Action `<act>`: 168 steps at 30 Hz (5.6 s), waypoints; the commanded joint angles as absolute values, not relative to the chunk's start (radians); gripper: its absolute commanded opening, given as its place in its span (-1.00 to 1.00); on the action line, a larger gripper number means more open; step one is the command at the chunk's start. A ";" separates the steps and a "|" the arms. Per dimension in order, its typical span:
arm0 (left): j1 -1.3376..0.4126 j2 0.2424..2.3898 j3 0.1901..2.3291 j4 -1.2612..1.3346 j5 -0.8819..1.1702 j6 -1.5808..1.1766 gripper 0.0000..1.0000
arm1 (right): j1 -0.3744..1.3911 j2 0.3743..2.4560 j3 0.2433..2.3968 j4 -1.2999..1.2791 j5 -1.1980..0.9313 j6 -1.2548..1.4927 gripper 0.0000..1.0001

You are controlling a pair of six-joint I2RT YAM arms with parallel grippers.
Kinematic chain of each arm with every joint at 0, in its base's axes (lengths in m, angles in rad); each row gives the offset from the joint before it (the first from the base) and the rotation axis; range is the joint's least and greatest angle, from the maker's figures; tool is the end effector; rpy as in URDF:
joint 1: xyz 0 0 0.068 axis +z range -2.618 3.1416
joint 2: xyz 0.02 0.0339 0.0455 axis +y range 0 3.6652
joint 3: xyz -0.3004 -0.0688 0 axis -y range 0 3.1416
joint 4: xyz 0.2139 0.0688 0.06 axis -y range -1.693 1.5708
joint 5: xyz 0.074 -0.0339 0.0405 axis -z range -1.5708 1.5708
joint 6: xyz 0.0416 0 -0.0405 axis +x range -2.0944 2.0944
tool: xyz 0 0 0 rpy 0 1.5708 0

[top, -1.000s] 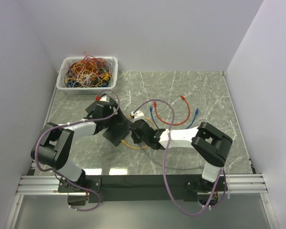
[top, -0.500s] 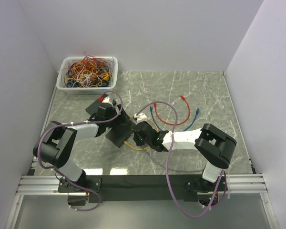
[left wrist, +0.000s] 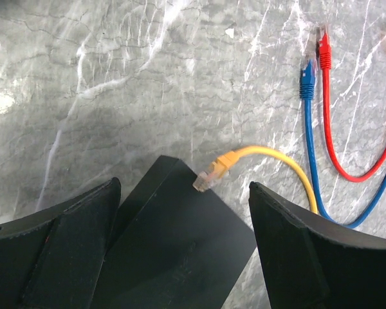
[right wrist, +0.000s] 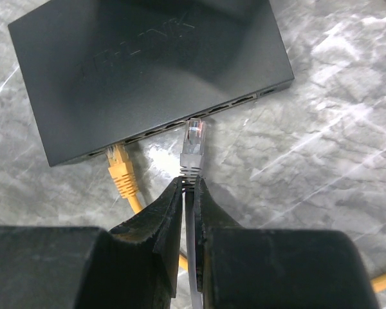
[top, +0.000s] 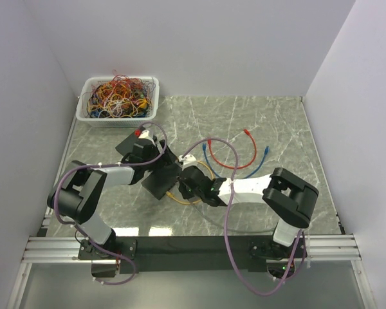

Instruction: Insert the plug into the switch port

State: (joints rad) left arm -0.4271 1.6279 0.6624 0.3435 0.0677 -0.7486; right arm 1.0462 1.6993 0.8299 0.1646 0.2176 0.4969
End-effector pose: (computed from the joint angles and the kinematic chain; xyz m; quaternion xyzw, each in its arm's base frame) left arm 0.2738 -0.1277 0.2044 -0.1270 0.8801 -0.2782 0.3632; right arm 0.1729 0.2808 0.2125 -0.2009 0.8809 0.2202 0.3677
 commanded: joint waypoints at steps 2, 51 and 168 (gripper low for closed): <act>-0.443 1.697 0.623 0.186 0.101 -0.756 0.79 | 1.078 1.664 0.854 0.229 0.213 0.497 -0.82; -0.443 1.689 0.575 0.176 0.067 -0.764 0.77 | 1.131 1.738 0.930 0.143 0.359 0.503 -0.85; -0.425 1.525 0.572 0.069 0.003 -0.796 0.93 | 1.207 1.786 0.947 0.087 0.391 0.482 -0.18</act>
